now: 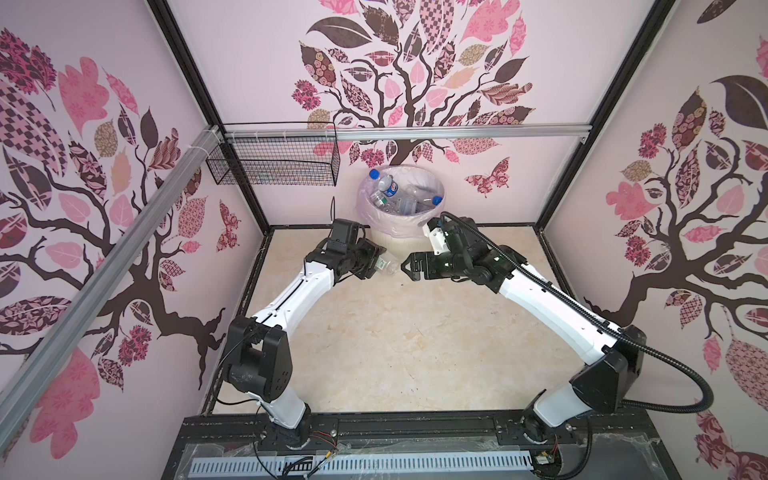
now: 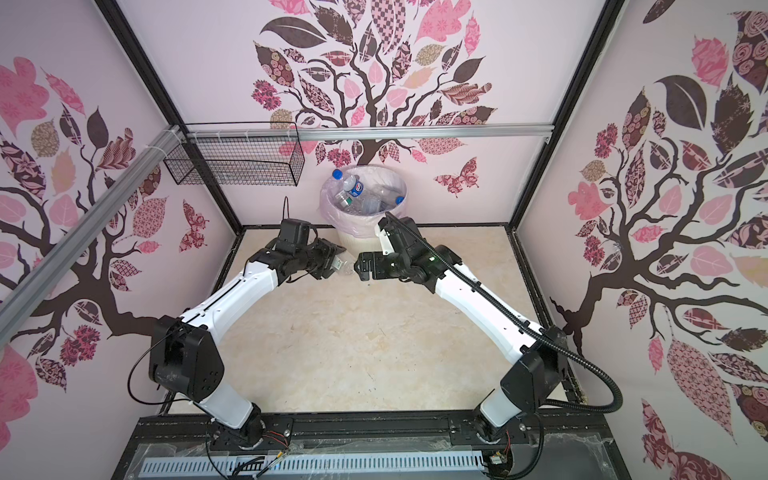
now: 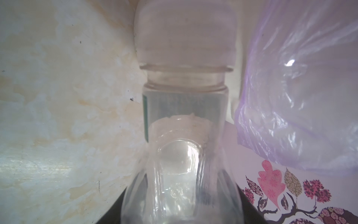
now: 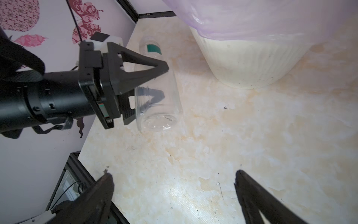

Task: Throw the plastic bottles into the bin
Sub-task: 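Lift the green-cap bottle with the left gripper while the right grasps its body, then raise the green-cap bottle over the bin with the right gripper while the left releases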

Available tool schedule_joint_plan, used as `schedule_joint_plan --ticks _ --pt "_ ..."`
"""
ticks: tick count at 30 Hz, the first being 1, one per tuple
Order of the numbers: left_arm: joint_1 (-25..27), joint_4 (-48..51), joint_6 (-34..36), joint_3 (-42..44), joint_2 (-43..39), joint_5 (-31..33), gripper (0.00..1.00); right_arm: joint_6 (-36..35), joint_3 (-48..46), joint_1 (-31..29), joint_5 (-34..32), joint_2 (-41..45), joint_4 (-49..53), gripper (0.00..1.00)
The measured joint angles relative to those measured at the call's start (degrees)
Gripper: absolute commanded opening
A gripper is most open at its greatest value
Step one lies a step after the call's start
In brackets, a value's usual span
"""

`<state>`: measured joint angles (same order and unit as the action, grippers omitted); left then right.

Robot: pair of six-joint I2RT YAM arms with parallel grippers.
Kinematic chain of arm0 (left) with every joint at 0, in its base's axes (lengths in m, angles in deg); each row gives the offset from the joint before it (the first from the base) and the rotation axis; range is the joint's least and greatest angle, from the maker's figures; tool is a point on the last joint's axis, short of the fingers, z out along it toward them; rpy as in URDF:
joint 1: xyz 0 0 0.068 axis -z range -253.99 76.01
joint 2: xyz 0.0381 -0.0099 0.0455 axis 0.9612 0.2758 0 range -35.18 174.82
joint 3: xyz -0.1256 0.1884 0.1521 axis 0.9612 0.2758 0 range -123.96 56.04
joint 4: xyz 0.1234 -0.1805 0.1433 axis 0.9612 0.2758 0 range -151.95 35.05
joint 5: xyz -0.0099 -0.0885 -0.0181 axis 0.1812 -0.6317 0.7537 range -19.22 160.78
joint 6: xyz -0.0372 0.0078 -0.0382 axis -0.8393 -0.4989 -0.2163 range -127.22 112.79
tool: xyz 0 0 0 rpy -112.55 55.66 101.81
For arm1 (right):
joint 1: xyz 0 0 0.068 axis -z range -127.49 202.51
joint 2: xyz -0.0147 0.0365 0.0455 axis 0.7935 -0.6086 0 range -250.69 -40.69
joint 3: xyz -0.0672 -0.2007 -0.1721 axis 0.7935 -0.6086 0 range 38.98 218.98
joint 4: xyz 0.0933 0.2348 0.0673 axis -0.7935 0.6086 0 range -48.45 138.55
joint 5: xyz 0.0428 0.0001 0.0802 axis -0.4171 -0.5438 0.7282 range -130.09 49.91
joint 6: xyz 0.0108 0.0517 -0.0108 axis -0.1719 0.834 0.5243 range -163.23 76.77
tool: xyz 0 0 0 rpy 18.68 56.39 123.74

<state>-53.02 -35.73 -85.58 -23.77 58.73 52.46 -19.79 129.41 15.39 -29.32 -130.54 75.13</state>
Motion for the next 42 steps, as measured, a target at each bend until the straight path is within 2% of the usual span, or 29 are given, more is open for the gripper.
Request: schedule_joint_plan --ticks 17,25,31,32,36,40,42 --pt "4.4 -0.6 -7.5 -0.1 -3.2 0.2 0.49 2.4 0.1 -0.6 2.4 -2.2 -5.4 0.89" --pt "6.1 -0.8 -8.9 -0.7 -4.2 0.3 0.49 3.4 -2.1 -0.6 4.1 -3.3 -7.5 0.79" --pt "6.1 -0.9 -9.2 -0.7 -4.9 0.9 0.53 4.3 -3.2 -0.8 5.6 -3.3 -9.4 0.63" --pt "6.1 -0.9 -9.3 -0.7 -4.9 0.9 0.54 4.4 -3.4 -0.8 5.6 -3.3 -9.6 0.6" --pt "6.1 -1.0 -9.3 -0.8 -4.9 0.9 0.7 4.7 -3.5 -0.8 6.0 -3.3 -10.0 0.54" --pt "5.6 0.1 -8.9 -2.4 -4.9 1.3 0.85 4.6 -3.5 -0.8 5.2 -3.1 -9.8 0.52" --pt "4.7 1.3 -8.4 -4.4 -4.9 1.1 0.97 3.9 -3.2 -0.9 4.2 -3.1 -10.1 0.52"
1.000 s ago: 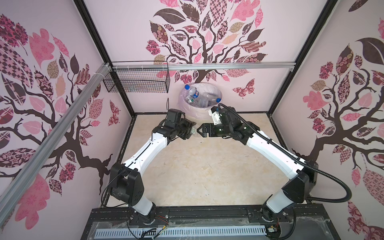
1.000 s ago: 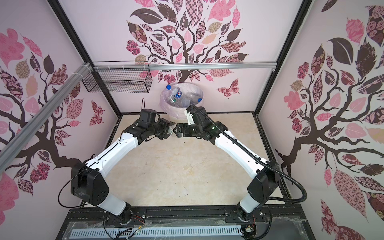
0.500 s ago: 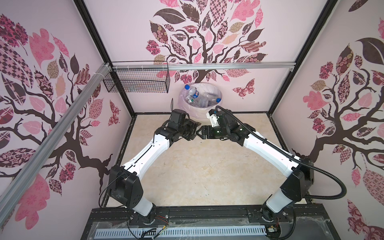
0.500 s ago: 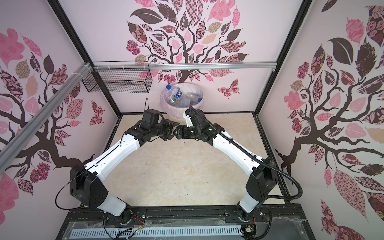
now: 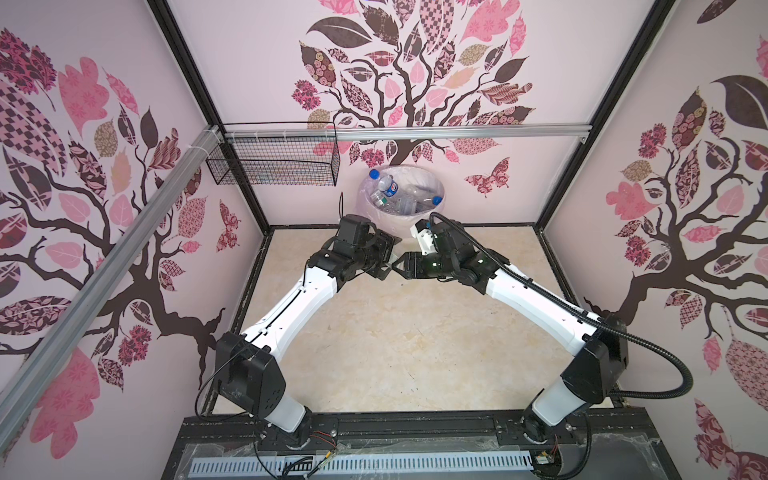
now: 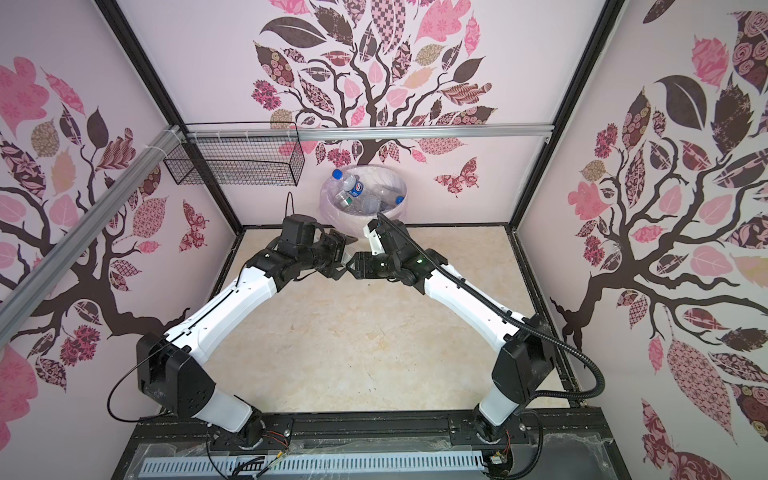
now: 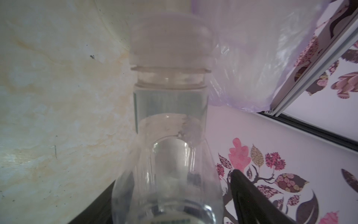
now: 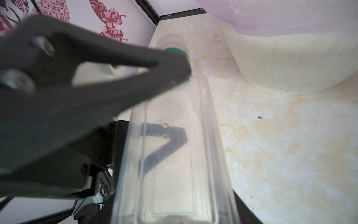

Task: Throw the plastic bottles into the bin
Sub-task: 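Raise the green-cap bottle over the bin with the right gripper while the left releases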

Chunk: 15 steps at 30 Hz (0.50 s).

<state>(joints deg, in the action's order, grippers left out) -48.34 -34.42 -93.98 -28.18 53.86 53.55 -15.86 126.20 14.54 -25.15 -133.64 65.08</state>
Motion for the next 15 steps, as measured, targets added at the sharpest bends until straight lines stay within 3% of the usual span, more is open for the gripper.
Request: schedule_joint_plan --ticks 7,15 --pt "-7.4 6.2 3.9 -13.0 0.0 -1.0 0.97 -2.9 8.1 1.0 -5.0 -0.1 5.3 0.51" --pt "-10.7 10.7 6.9 -21.9 -0.4 -1.5 0.97 -5.7 30.1 9.7 -9.5 -6.8 11.1 0.5"
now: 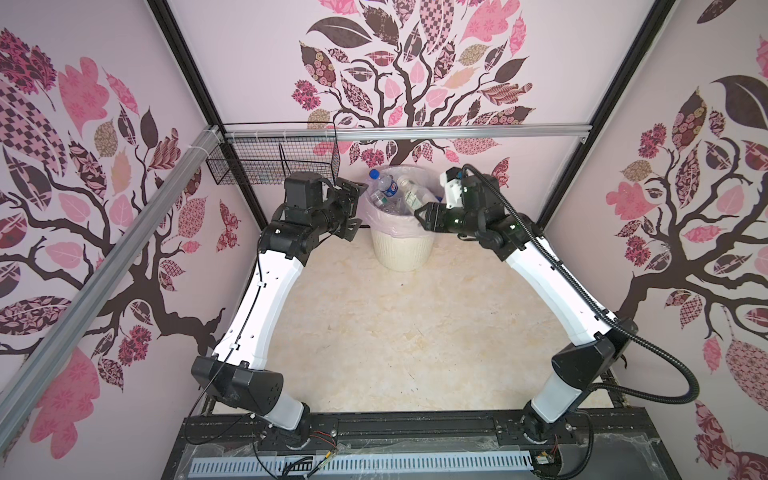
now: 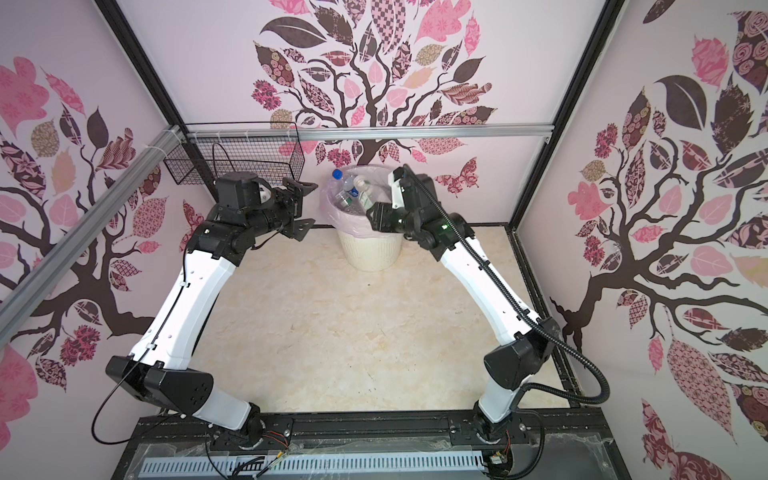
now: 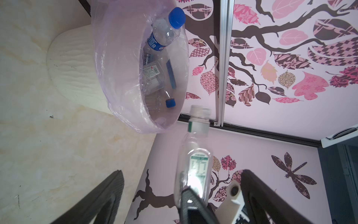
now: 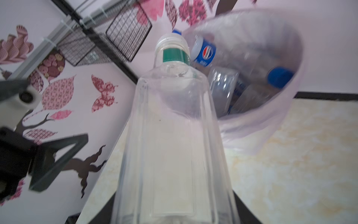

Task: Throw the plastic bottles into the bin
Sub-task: 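Raise the green-cap bottle over the bin with the right gripper while the left releases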

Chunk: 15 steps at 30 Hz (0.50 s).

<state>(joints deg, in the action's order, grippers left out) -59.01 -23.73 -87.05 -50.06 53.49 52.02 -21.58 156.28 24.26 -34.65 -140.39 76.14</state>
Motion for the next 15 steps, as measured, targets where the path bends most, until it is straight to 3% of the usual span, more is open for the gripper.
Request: schedule_joint_plan --ticks 8,15 --pt "-0.7 5.0 1.2 -2.4 2.7 -3.1 0.97 -3.4 19.3 5.6 -6.8 -11.5 2.4 0.51" --pt "-4.1 7.1 1.6 -2.6 4.7 -6.9 0.97 -5.6 26.7 5.4 -12.0 -14.5 1.3 0.52"
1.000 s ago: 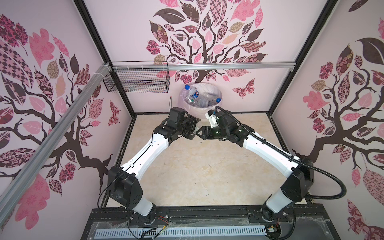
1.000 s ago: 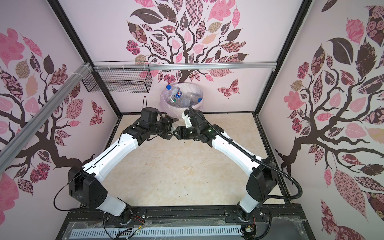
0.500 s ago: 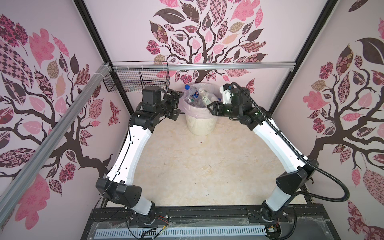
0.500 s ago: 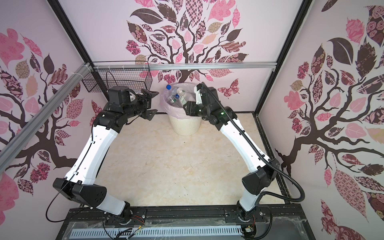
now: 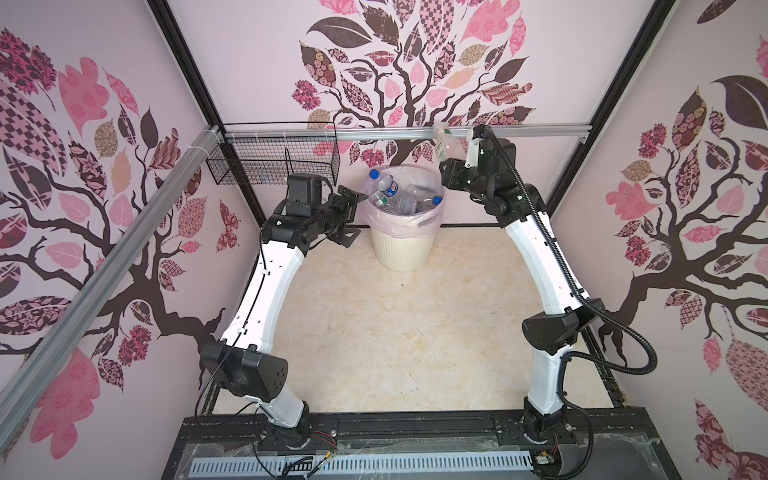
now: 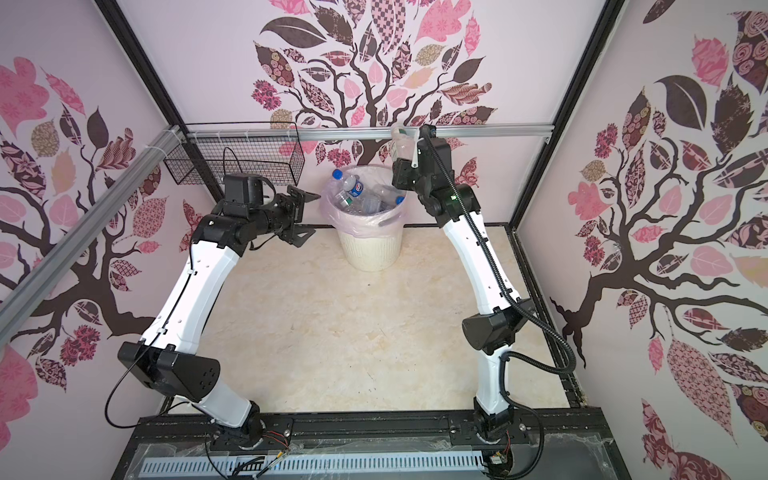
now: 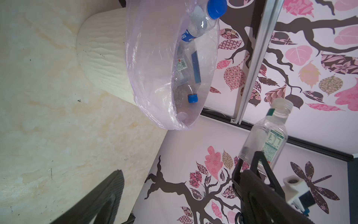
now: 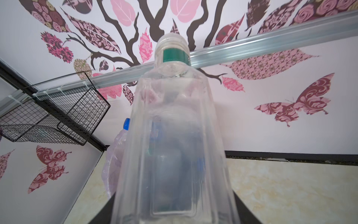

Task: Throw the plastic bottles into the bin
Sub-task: 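Raise the green-cap bottle over the bin with the right gripper while the left releases, then open the right gripper above the bin to drop the green-cap bottle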

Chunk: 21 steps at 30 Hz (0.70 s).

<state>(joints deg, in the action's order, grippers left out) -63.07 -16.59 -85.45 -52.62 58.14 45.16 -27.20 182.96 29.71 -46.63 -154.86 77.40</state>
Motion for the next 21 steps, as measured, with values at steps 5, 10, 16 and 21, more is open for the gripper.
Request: schedule_joint_plan --ticks 5,10,16,21 --pt "-2.5 0.3 0.1 0.0 0.1 -2.0 0.97 0.3 1.3 -0.2 -1.1 0.0 -5.7 0.52" --pt "-4.0 0.1 0.1 1.4 0.0 -3.2 0.97 2.7 3.4 -0.9 0.3 -4.5 -6.5 0.63" --pt "-4.1 0.1 0.2 2.4 -0.1 -3.8 0.97 3.9 8.6 -4.5 3.3 -15.9 -0.9 1.0" --pt "-4.1 0.0 0.3 2.9 -0.7 -4.2 0.97 4.5 4.3 -6.4 3.2 -14.7 -0.9 1.0"
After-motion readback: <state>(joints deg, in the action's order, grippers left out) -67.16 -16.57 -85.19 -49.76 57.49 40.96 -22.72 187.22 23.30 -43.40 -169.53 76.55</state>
